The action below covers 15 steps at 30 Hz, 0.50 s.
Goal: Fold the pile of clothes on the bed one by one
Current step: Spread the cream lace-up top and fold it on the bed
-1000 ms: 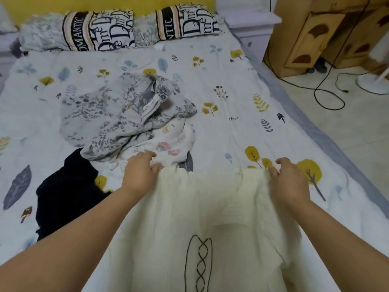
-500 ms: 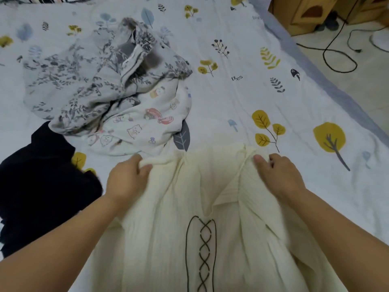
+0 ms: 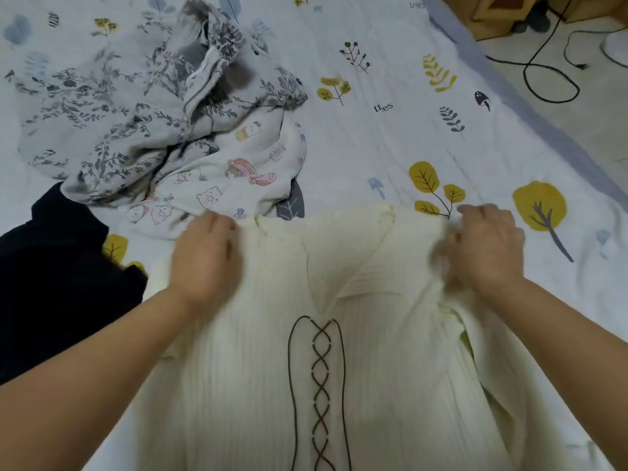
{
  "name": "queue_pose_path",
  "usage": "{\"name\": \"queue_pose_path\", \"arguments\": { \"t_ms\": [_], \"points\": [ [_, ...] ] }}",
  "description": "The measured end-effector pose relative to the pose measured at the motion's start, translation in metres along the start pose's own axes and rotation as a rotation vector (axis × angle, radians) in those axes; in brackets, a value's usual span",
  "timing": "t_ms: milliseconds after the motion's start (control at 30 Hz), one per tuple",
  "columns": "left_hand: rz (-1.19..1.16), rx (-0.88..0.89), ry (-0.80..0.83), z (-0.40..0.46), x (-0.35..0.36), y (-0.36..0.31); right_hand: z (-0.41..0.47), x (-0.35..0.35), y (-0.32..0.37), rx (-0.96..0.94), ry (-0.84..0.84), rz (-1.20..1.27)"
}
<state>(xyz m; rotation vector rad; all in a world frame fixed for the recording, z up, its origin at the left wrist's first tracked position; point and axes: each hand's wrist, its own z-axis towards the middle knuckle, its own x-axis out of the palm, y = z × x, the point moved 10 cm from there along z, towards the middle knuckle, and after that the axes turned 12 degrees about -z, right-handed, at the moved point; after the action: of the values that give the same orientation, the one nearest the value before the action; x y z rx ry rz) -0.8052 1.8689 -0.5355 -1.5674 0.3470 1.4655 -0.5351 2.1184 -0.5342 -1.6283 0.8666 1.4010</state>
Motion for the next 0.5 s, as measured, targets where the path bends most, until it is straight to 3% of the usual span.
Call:
{"name": "queue_pose_path", "arguments": {
  "t_ms": [100,167,233,333,400,500],
  "points": [
    [-0.07,0.141,0.172,0.001,0.04,-0.034,0.006,0.014,0.033,-0.098,0.074,0.007],
    [-0.045,0.133,0.252,0.002,0.064,-0.037,0.01,0.036,0.043,-0.125,0.195,-0.059],
    [0.028,0.101,0.309,0.007,0.077,-0.031,0.016,0.039,0.045,-0.126,0.192,-0.069],
    [-0.001,0.017,0.203,0.018,0.064,-0.018,0.031,0.016,0.028,0.012,-0.006,0.059],
    [-0.065,-0.059,0.095,0.019,0.049,-0.007,0.034,0.015,0.021,0.088,-0.014,0.092],
    [-0.172,0.002,0.118,0.007,0.047,-0.017,0.017,0.005,0.034,0.04,-0.114,0.039]
  ]
}}
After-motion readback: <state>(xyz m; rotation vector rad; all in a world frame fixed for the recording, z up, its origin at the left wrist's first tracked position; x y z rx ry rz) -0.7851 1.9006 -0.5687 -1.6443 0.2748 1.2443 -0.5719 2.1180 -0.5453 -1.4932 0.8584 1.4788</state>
